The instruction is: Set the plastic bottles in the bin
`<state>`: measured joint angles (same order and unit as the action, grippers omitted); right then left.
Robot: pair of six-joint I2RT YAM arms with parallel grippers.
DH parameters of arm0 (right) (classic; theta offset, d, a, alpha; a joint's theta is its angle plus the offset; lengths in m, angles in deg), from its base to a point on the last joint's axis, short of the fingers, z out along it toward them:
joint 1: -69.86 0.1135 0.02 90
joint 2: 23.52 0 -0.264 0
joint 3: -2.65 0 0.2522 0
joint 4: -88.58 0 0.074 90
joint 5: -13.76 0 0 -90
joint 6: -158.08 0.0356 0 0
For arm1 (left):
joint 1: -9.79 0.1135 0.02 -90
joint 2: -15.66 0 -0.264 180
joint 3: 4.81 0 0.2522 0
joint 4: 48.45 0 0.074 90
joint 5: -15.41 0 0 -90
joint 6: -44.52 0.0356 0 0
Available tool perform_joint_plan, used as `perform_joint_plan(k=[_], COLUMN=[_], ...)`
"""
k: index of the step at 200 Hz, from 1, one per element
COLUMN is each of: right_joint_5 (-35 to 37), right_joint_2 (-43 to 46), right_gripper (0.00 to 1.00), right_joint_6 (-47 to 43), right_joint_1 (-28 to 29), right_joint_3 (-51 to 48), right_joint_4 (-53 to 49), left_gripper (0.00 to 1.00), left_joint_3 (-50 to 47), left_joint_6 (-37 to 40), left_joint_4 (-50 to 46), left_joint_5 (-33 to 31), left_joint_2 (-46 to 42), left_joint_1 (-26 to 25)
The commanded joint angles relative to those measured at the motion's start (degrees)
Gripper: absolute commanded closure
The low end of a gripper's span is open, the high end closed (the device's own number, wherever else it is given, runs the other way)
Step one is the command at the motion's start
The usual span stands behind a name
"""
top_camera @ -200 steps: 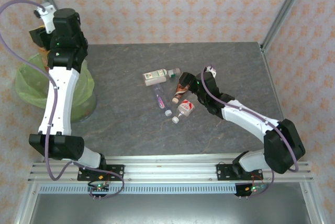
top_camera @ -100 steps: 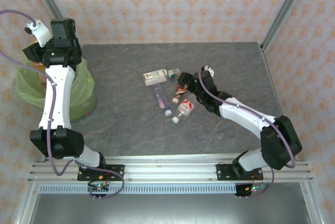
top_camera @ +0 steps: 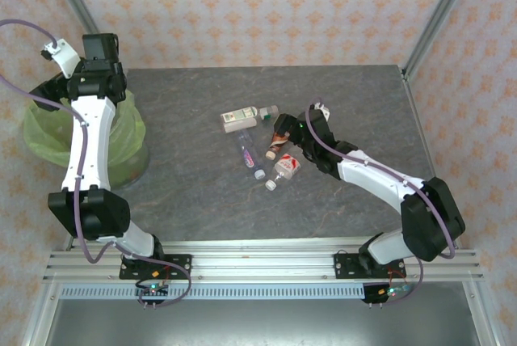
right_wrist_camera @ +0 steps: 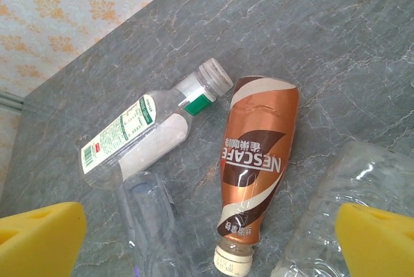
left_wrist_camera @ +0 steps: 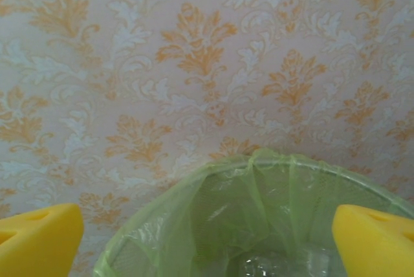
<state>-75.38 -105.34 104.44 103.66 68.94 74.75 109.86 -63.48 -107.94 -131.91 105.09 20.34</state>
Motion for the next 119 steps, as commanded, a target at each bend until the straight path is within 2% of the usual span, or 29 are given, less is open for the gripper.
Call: perform_joint_plan(k=[1, 47, 91, 119], right_joint_5=[0.3, 0.9, 5.3, 5.8], right_joint_2=[-0.3, -0.5, 0.3, 0.5], right_gripper=[0.01, 0.01, 0.01, 0.01], right_joint_6=[-1.2, -2.8, -2.2, -1.5], right_joint_1=[-0.2, -0.2, -0.2, -0.3], right_joint_3=[2.1, 2.7, 1.6, 1.2], right_joint_4=[-1.6, -3.3, -7.3, -11.2], left_gripper=[0.0, 0.0, 0.0, 0.0], left_joint_3=[2.2, 2.1, 1.9, -1.8], left_joint_6=[-1.8, 0.1, 0.9, 2.3], left_joint_4=[-2.8, -1.1, 0.6, 6.4], left_joint_5=[2.7, 10.5, 18.2, 31.7], left_joint_2=[0.4, -0.2, -1.2, -4.0], left_joint_1=[-0.4, -3.6, -6.2, -7.4])
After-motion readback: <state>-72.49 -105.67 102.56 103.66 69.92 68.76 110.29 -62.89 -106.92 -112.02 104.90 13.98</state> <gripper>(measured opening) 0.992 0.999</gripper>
